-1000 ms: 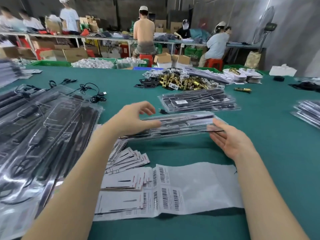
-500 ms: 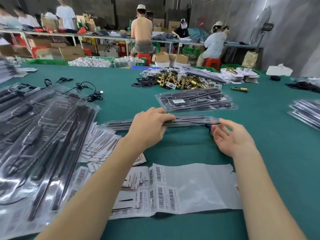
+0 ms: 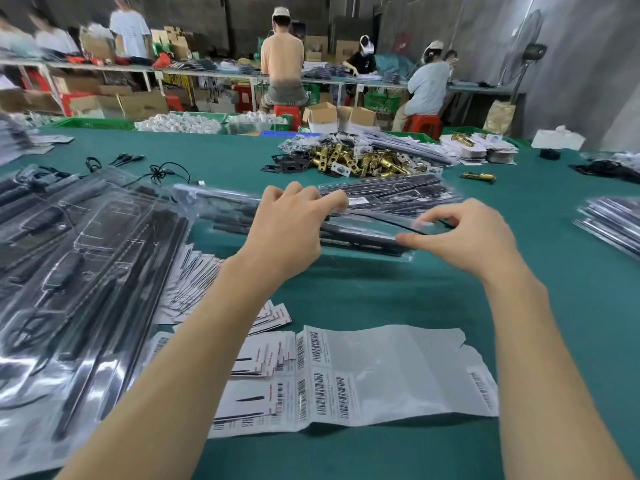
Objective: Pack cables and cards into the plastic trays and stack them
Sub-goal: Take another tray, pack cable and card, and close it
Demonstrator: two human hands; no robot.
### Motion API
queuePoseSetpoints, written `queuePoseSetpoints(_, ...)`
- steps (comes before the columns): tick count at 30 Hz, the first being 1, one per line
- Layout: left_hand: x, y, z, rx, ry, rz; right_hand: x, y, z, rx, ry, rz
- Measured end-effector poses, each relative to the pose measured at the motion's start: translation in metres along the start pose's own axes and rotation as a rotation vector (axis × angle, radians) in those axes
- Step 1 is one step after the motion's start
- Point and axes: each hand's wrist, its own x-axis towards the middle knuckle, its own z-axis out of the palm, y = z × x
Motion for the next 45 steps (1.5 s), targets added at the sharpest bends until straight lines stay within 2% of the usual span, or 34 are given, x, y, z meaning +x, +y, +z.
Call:
queuePoseSetpoints(1,0.0,-0.001,-0.001,0.002,0.012,0.013,0.002,-0.004,-0.003,-0.035,0.01,-0.095)
queuePoseSetpoints(3,0.001,-0.006,-0.003,0.001,0.029,0.028,0.001,-0.01,-0.004,0.07,-0.051,-0.214)
queuePoseSetpoints(5,0.0,-0.011,-0.004,-0.003,0.042,0.006,-0.002,-0.014,0.001,0.217,-0.118,-0.206)
queuePoseSetpoints(8,-0.003,-0.015,-0.002,-0.028,0.137,-0.094,-0.002,-0.019,0.016,0.251,0.002,-0.203)
queuePoseSetpoints(12,-0.004,-0.01,0.004,-0.283,0.273,-0.308,-0.001,-0.027,0.027,0.387,0.075,-0.18)
queuePoseSetpoints(14,-0.003,-0.01,0.009,-0.378,0.258,-0.418,0.0,-0.027,0.03,0.526,0.121,-0.091)
queuePoseSetpoints(16,-0.001,-0.015,0.014,-0.427,0.083,-0.536,0.0,-0.027,0.03,0.748,0.16,0.086)
queuePoseSetpoints(18,0.002,-0.018,0.017,-0.528,-0.267,-0.628,0.0,-0.028,0.033,1.017,0.112,0.293)
queuePoseSetpoints(20,0.001,-0.015,0.016,-0.839,-0.586,-0.709,-0.002,-0.033,0.042,1.285,-0.024,0.4)
queuePoseSetpoints(21,0.0,-0.014,0.016,-1.03,-0.66,-0.742,-0.005,-0.036,0.048,1.376,-0.084,0.405)
queuePoseSetpoints(23,-0.002,-0.013,0.021,-1.389,-0.621,-0.784,-0.013,-0.041,0.061,1.45,-0.184,0.392)
queuePoseSetpoints(25,-0.004,-0.014,0.027,-1.6,-0.5,-0.848,-0.023,-0.041,0.073,1.469,-0.317,0.413)
queuePoseSetpoints(27,-0.007,-0.018,0.031,-1.605,-0.467,-0.891,-0.032,-0.035,0.077,1.371,-0.472,0.435)
queuePoseSetpoints(29,-0.012,-0.024,0.033,-1.587,-0.532,-0.888,-0.036,-0.029,0.069,1.113,-0.596,0.415)
queuePoseSetpoints(34,-0.019,-0.05,0.024,-1.547,-0.701,-0.85,-0.032,-0.024,0.029,0.472,-0.927,0.231)
queuePoseSetpoints(36,-0.02,-0.055,0.023,-1.466,-0.718,-0.857,-0.031,-0.025,0.014,0.312,-1.039,0.117)
queuePoseSetpoints(38,-0.02,-0.055,0.023,-1.34,-0.679,-0.847,-0.027,-0.029,0.007,0.317,-0.982,-0.013)
queuePoseSetpoints(41,-0.018,-0.051,0.027,-1.112,-0.455,-0.878,-0.021,-0.037,0.017,0.199,-0.62,-0.229)
queuePoseSetpoints(43,-0.021,-0.054,0.033,-1.012,-0.343,-0.872,-0.021,-0.041,0.034,0.029,-0.555,-0.317)
queuePoseSetpoints(45,-0.024,-0.06,0.037,-0.867,-0.303,-0.85,-0.024,-0.041,0.049,-0.053,-0.541,-0.338)
